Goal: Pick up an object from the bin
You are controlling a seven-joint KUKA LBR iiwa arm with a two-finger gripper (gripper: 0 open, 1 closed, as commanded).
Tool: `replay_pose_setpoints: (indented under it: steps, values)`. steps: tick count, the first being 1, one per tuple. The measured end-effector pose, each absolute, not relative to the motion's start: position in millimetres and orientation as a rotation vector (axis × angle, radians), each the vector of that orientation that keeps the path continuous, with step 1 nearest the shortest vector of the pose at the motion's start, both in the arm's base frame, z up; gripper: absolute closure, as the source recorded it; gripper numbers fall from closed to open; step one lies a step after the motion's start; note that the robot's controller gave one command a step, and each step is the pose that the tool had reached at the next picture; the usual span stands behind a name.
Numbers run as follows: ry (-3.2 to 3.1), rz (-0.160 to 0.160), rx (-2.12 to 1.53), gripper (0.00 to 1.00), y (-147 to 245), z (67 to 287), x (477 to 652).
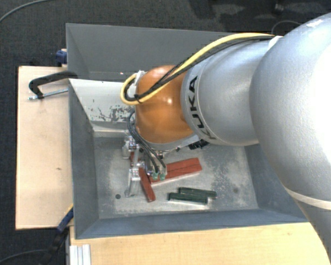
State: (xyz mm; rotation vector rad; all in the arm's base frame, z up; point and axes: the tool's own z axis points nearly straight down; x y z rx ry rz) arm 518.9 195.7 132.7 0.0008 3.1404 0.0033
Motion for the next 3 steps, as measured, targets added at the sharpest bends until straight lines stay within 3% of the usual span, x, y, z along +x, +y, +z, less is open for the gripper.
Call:
replay_pose_setpoints:
  steps: [1, 2, 3]
  values:
    - [3.148, -0.003, -0.015, 0.0, 171.4, 66.9, 494.7]
    - [3.119, 0.0, -0.319, 0.0, 120.2, 70.9, 521.7]
    - [3.12, 0.003, -0.321, 1.0, 122.0, 70.7, 521.0]
